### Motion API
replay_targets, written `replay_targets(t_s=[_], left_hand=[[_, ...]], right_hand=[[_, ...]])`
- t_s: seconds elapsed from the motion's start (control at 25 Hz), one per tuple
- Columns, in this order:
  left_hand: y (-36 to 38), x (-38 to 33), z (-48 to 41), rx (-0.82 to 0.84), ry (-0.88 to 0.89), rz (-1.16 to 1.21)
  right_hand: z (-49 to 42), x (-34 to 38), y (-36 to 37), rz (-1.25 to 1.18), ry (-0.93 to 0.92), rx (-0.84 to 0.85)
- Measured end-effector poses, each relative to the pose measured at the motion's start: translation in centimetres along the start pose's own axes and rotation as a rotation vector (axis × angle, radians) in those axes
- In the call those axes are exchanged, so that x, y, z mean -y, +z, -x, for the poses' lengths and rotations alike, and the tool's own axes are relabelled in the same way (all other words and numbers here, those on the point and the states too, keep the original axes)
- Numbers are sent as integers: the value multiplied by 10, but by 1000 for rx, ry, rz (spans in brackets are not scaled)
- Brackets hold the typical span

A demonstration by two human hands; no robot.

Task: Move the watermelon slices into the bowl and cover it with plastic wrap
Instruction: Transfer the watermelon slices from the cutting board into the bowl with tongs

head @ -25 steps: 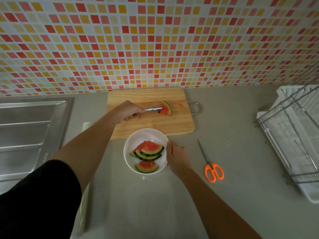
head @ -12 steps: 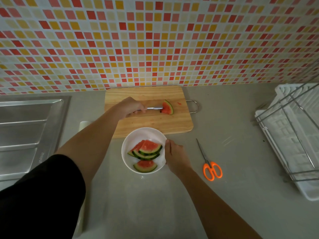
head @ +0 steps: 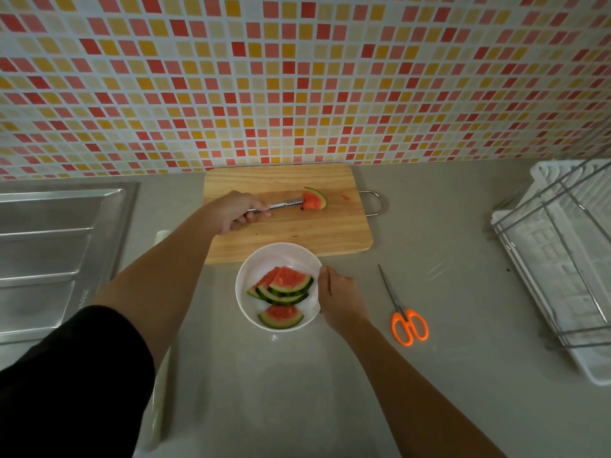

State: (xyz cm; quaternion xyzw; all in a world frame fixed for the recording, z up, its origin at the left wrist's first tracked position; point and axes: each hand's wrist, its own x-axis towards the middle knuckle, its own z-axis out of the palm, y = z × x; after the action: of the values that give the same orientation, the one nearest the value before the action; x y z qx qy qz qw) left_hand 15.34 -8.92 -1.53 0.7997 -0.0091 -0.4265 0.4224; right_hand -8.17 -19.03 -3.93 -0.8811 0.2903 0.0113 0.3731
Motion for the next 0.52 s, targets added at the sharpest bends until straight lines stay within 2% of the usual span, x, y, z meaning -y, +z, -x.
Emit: replay_targets(t_s=[0.52], left_hand=[[-47,14,55,22,162,-21]], right_hand=[[1,2,0,-49,33,6]])
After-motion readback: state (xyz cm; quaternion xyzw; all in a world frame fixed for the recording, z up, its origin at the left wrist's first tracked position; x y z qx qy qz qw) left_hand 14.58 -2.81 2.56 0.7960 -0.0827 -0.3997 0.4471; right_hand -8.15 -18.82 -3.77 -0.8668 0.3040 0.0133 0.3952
